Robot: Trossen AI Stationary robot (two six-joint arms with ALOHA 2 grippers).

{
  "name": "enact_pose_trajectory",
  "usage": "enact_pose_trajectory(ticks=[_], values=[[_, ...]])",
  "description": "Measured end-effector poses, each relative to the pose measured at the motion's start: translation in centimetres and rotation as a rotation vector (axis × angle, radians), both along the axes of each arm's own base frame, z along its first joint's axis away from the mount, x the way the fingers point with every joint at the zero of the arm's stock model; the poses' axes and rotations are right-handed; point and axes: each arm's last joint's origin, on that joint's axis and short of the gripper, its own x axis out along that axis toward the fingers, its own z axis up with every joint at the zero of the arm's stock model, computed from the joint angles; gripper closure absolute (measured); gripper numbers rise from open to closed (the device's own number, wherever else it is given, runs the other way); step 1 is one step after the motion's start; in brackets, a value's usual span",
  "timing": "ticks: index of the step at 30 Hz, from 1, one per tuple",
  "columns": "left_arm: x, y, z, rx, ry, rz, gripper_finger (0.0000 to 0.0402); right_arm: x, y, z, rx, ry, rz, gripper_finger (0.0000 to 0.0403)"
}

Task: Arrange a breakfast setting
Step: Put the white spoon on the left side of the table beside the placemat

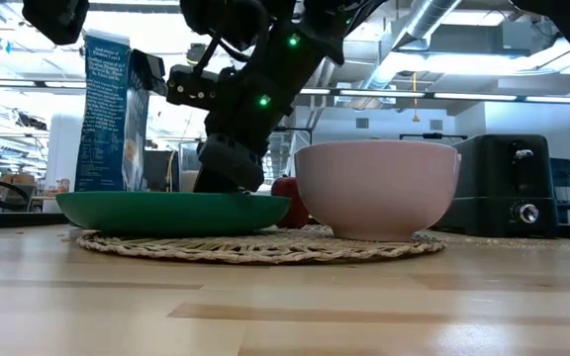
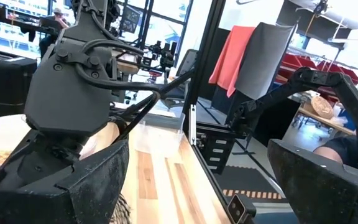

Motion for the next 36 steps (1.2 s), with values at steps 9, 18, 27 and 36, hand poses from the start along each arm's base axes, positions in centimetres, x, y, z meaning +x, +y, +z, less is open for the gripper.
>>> enact_pose_trajectory(ticks=[9, 18, 27, 36], values=[[0.0, 0.0, 0.0, -0.039, 0.012, -0.001, 0.0033, -1.4, 2.3, 4.5, 0.027, -0.07, 0.057, 0.0214], [0.3, -0.1, -0.5, -0.049, 0.037, 0.055, 0.0033, -5.2, 4.6, 11.3, 0.085, -0.121, 0.075, 0.0238], [1.3, -0.1, -1.6, -0.051, 0.076, 0.171, 0.0033, -11.3, 6.7, 15.7, 0.166, -0.016, 0.028, 0.0241], [2.0, -0.2, -2.0, -0.081, 0.079, 0.173, 0.0033, -15.1, 5.1, 18.1, 0.258, 0.079, -0.053, 0.0241]])
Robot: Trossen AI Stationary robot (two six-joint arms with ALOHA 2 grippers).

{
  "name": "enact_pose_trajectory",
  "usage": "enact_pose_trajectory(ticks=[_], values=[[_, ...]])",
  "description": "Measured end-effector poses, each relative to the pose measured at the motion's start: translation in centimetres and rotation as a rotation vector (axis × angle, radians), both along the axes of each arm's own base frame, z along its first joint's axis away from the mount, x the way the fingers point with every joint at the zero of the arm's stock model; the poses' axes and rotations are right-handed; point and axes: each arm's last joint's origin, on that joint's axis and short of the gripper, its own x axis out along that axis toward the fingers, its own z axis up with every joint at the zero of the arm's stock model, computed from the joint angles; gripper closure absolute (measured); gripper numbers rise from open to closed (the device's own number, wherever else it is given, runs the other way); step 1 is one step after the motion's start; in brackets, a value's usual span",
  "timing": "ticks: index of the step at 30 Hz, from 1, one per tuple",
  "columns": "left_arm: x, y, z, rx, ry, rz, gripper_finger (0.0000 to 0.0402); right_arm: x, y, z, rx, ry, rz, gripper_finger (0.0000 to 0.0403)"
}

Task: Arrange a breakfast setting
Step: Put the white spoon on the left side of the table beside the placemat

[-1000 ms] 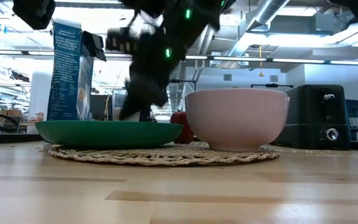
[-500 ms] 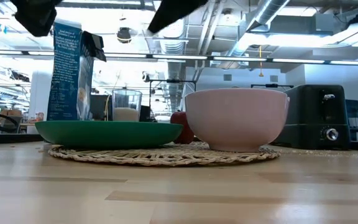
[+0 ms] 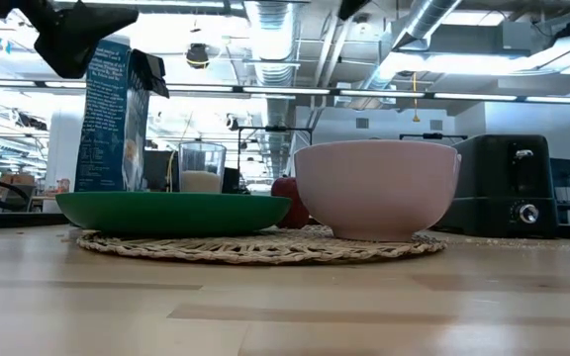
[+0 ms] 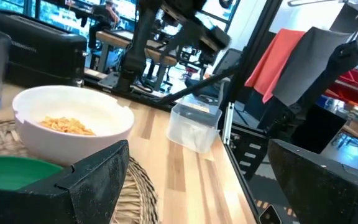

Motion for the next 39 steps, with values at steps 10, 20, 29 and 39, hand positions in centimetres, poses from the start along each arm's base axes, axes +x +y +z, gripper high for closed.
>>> enact_pose_trajectory(ticks=[10, 20, 29, 39], values=[[0.0, 0.0, 0.0, 0.001, 0.003, 0.001, 0.0033, -6.3, -6.8, -0.5, 0.059, -0.173, -0.201, 0.0241], [0.0, 0.3, 0.0, 0.02, -0.003, 0.087, 0.0033, -11.9, -15.5, -2.2, 0.008, -0.31, -0.512, 0.0241], [0.0, 0.3, 0.0, 0.036, -0.002, 0.098, 0.0033, -13.3, -22.8, -3.5, 0.094, -0.401, -0.608, 0.0241], [0.0, 0.4, 0.0, 0.048, -0.002, 0.114, 0.0033, -14.2, -29.2, -6.1, 0.271, -0.413, -0.673, 0.0232]])
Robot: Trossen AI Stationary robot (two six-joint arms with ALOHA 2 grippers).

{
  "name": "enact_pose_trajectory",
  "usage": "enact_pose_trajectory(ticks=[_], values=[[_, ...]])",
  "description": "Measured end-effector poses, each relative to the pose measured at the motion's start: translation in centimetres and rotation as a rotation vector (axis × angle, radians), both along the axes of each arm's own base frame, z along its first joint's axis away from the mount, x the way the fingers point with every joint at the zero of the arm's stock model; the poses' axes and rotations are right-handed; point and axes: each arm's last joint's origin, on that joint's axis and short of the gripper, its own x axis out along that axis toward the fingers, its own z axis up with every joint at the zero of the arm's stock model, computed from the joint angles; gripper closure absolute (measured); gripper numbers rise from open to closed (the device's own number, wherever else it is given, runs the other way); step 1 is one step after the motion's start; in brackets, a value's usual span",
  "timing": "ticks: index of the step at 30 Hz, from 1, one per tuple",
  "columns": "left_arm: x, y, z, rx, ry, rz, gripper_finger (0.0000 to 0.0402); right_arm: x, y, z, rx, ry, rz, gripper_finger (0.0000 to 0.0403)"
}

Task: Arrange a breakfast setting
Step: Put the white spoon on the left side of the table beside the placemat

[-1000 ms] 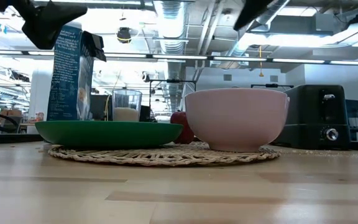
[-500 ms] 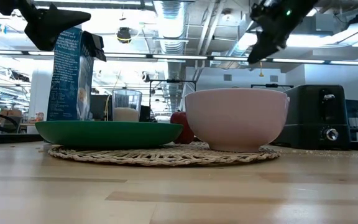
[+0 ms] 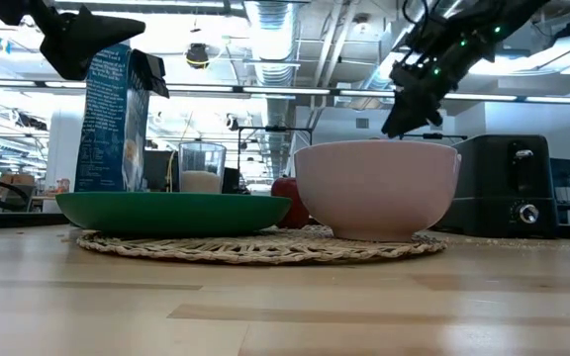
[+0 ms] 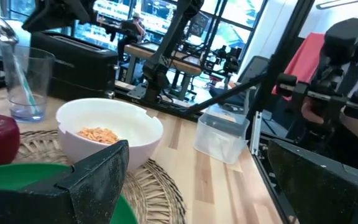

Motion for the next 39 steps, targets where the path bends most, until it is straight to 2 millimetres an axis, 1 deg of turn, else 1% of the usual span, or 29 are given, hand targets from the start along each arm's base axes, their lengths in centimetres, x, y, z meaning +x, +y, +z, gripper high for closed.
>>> enact_pose_trajectory(ticks=[4, 7, 10, 14, 20, 24, 27, 30, 32, 35, 39], values=[[0.2, 0.3, 0.0, 0.008, 0.001, 0.028, 0.0033, -0.4, -1.2, -0.8, 0.054, -0.018, 0.024, 0.0193], [0.4, 0.6, 0.0, 0.015, 0.001, 0.05, 0.0033, -0.9, -2.0, -1.0, 0.052, -0.025, 0.037, 0.0157], [0.5, 0.8, -0.1, 0.023, 0.01, 0.062, 0.0033, -1.6, -2.7, -0.9, 0.037, -0.033, 0.024, 0.0139], [0.7, 1.1, -0.4, 0.042, 0.032, 0.08, 0.0033, -1.5, -3.5, -0.9, 0.03, -0.089, 0.068, 0.0137], [1.0, 1.7, -0.8, 0.066, 0.074, 0.113, 0.0033, -0.2, -5.0, -2.9, 0.041, -0.094, 0.107, 0.0138], [1.1, 1.8, -1.0, 0.062, 0.087, 0.118, 0.0033, 0.4, -5.4, -3.5, 0.044, -0.128, 0.165, 0.0138], [1.1, 1.8, -1.0, 0.064, 0.088, 0.119, 0.0033, 0.6, -5.2, -3.5, 0.04, -0.126, 0.194, 0.0138], [1.1, 1.8, -1.0, 0.073, 0.089, 0.118, 0.0033, 0.8, -4.7, -3.2, 0.026, -0.128, 0.214, 0.0146], [1.0, 1.8, -1.1, 0.076, 0.093, 0.118, 0.0033, 0.7, -4.5, -2.7, 0.008, -0.136, 0.218, 0.016], [1.0, 1.8, -1.3, 0.091, 0.11, 0.121, 0.0033, 0.8, -4.2, -2.4, -0.008, -0.132, 0.224, 0.0194], [1.0, 1.9, -1.3, 0.089, 0.112, 0.123, 0.0033, 0.8, -4.2, -2.3, -0.025, -0.126, 0.22, 0.0251]])
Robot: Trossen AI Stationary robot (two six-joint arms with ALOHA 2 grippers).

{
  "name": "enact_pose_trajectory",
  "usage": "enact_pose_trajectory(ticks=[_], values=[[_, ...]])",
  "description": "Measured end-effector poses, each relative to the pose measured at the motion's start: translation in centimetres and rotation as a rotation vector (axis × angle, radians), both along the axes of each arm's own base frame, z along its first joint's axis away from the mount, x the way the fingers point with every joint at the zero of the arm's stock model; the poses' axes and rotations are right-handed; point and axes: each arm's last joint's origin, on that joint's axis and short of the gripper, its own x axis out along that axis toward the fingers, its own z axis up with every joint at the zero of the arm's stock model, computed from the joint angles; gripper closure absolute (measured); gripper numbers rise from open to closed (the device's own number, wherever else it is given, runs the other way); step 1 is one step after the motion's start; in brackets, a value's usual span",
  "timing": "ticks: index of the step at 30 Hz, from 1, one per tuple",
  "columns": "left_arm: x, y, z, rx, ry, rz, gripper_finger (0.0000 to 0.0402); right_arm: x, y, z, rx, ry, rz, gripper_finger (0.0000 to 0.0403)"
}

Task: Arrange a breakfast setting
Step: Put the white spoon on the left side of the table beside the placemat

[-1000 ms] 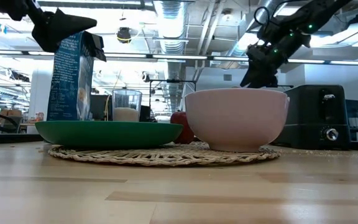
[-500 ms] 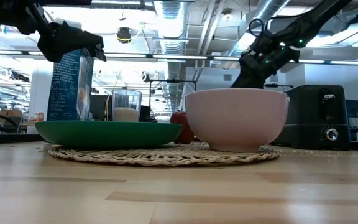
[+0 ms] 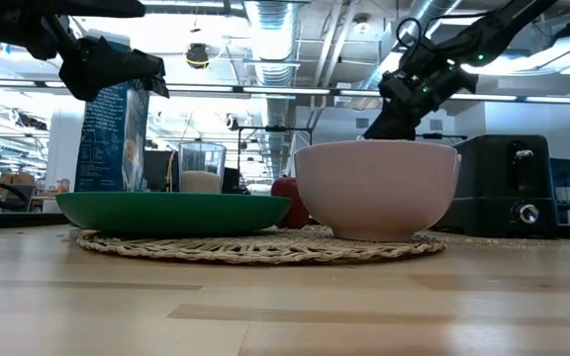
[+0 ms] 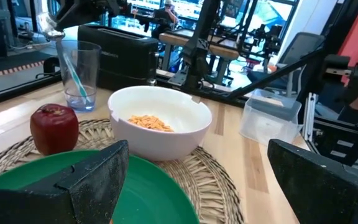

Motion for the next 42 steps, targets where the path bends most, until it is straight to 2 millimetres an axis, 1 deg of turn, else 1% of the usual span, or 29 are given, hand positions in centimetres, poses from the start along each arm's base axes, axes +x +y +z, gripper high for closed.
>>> enact_pose_trajectory(ticks=[4, 8, 12, 25, 29, 36, 38, 42], values=[[0.0, 0.0, 0.0, -0.001, 0.0, 0.0, 0.0033, 0.2, -0.1, -0.3, -0.008, 0.021, -0.019, 0.0303], [0.0, 0.0, 0.0, -0.003, -0.002, 0.001, 0.0033, 0.5, 0.1, -0.2, -0.037, 0.032, -0.02, 0.0329], [0.0, 0.0, 0.0, -0.007, -0.003, 0.001, 0.0033, 0.7, 0.2, -0.2, -0.045, 0.03, -0.011, 0.0334], [0.0, 0.0, 0.0, -0.008, -0.003, 0.002, 0.0033, 0.9, 0.5, -0.2, -0.035, 0.026, 0.005, 0.0331], [0.0, 0.0, 0.0, -0.007, -0.003, 0.003, 0.0033, 1.2, 0.8, -0.3, -0.027, 0.034, 0.02, 0.0305], [0.0, 0.0, 0.0, -0.008, -0.003, 0.003, 0.0033, 1.1, 0.9, -0.3, -0.021, 0.041, 0.019, 0.0208], [0.0, 0.0, 0.0, -0.007, -0.003, 0.003, 0.0033, 0.8, 0.7, -0.1, -0.03, 0.033, 0.008, 0.0186], [0.0, 0.0, 0.0, -0.007, -0.003, 0.003, 0.0033, 0.5, 0.1, 0.2, -0.061, 0.011, -0.011, 0.0166]])
